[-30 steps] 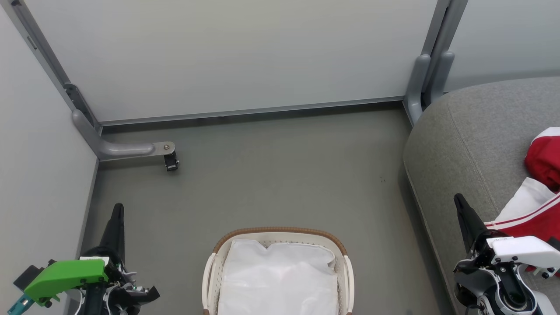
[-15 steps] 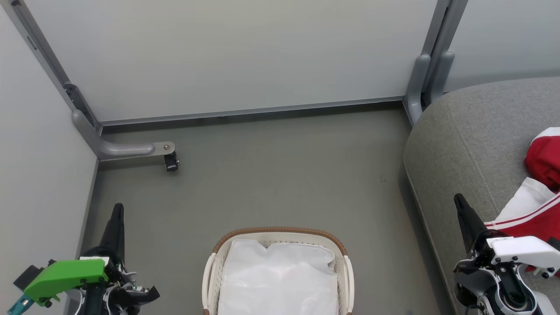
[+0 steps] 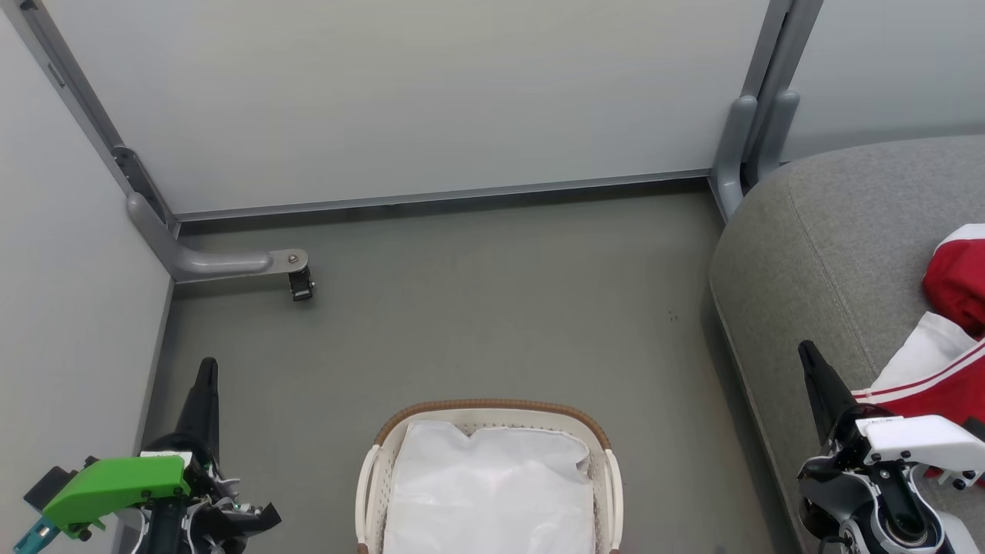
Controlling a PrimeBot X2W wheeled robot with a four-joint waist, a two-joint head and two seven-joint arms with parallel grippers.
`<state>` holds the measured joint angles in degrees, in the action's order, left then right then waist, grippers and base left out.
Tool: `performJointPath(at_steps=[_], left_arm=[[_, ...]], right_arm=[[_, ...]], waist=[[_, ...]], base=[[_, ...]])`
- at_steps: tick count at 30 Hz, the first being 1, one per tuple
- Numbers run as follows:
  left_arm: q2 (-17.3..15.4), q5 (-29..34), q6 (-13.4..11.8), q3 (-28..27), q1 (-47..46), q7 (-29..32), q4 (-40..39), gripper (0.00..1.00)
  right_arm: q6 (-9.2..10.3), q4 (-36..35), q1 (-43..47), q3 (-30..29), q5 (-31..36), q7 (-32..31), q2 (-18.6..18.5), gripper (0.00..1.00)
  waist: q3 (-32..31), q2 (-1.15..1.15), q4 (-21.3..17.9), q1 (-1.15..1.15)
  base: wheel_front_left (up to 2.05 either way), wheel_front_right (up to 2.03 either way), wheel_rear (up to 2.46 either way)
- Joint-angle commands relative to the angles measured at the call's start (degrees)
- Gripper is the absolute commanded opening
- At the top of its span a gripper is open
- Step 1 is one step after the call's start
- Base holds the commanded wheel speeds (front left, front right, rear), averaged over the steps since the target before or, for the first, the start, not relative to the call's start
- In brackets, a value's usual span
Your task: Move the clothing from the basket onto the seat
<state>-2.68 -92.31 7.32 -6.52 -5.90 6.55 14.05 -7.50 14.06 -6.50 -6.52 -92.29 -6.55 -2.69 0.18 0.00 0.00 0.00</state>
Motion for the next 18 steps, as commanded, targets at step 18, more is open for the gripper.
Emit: performJointPath(at_steps=[18], left_arm=[[-0.4,-0.2,0.3,-0.1,-0.6,0.2,-0.1,0.00]], right_arm=[[0.02,-0.2,0.6,-0.1,-0.2,-0.2,-0.4,0.00]], waist=[[0.0,0.00,0.0,0.00]], base=[[0.00,0.00,0.00]])
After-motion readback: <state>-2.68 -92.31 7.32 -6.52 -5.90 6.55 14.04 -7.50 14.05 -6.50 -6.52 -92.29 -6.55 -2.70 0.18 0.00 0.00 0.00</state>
